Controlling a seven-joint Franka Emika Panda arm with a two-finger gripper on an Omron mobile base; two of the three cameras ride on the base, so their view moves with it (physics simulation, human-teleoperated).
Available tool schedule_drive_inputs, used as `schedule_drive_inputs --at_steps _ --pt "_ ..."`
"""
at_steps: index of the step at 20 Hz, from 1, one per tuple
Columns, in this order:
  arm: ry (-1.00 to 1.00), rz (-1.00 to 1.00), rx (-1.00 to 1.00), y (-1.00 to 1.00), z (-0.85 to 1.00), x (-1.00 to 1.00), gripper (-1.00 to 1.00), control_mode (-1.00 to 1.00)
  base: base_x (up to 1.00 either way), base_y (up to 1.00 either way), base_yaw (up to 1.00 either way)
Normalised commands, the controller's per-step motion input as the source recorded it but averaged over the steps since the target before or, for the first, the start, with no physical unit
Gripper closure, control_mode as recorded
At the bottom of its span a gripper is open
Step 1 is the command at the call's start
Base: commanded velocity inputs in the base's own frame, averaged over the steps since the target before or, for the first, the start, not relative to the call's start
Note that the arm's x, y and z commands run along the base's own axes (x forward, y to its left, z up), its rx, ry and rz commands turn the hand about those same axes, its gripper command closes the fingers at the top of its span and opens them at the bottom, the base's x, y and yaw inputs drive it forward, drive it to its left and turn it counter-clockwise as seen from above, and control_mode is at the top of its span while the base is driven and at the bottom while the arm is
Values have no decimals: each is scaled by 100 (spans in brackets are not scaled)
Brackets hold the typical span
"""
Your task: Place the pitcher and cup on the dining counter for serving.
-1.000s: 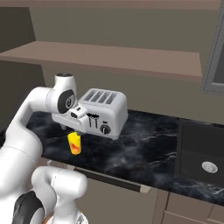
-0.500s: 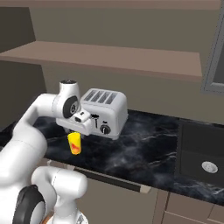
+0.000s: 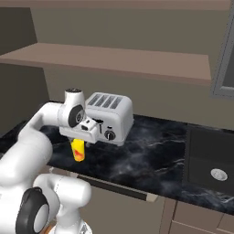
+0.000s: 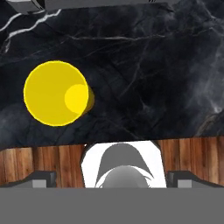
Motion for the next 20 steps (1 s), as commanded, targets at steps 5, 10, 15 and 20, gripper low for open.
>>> schedule_drive_inputs --at_steps 5,10,15,20 --pt "0 8 0 0 -24 1 -100 -100 0 0 0" --pt "0 6 0 0 -26 11 -100 -100 0 0 0" --pt "0 4 0 0 -14 15 -100 -100 0 0 0" --pt "0 2 1 0 0 1 -100 -100 0 0 0"
